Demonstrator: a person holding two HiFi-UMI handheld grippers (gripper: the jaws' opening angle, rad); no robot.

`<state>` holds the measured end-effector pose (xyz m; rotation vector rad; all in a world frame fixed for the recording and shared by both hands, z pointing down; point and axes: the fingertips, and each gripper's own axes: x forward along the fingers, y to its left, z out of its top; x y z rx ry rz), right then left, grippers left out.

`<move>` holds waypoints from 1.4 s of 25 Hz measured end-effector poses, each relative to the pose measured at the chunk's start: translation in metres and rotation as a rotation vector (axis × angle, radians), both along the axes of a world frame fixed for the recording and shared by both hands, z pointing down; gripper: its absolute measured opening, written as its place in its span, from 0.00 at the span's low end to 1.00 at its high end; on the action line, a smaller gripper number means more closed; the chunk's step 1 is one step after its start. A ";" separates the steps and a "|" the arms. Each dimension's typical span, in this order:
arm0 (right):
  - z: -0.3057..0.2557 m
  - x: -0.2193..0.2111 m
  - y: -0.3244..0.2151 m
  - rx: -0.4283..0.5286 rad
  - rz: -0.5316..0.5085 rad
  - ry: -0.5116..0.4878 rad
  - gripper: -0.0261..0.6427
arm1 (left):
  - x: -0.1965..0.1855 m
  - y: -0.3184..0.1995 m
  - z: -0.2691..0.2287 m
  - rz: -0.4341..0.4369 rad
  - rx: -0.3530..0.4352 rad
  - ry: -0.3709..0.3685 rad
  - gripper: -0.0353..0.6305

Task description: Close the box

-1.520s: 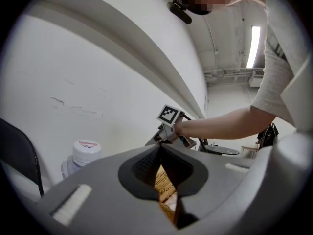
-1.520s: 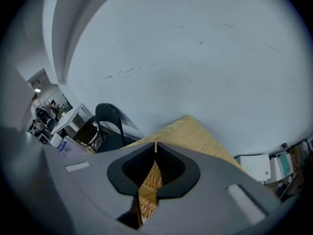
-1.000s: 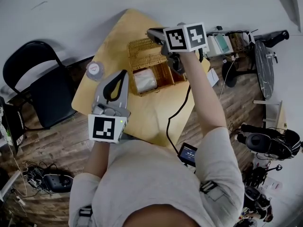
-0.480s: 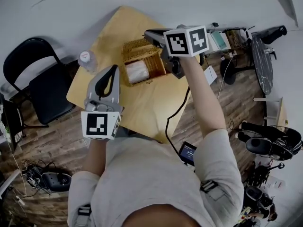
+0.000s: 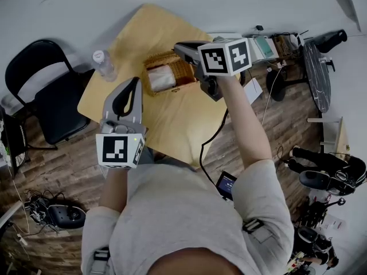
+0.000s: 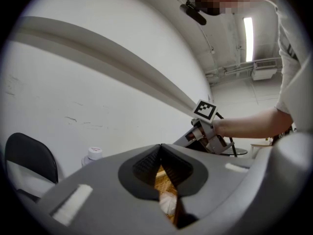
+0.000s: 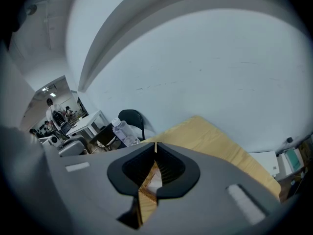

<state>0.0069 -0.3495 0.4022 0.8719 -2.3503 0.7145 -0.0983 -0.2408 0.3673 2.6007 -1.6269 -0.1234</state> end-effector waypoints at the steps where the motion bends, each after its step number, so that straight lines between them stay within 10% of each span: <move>1: 0.001 0.002 0.003 0.000 0.000 0.000 0.07 | 0.001 0.002 -0.001 -0.002 0.000 -0.001 0.14; 35: 0.085 0.024 0.082 -0.096 0.006 0.026 0.07 | 0.011 0.038 0.000 -0.031 -0.011 -0.018 0.14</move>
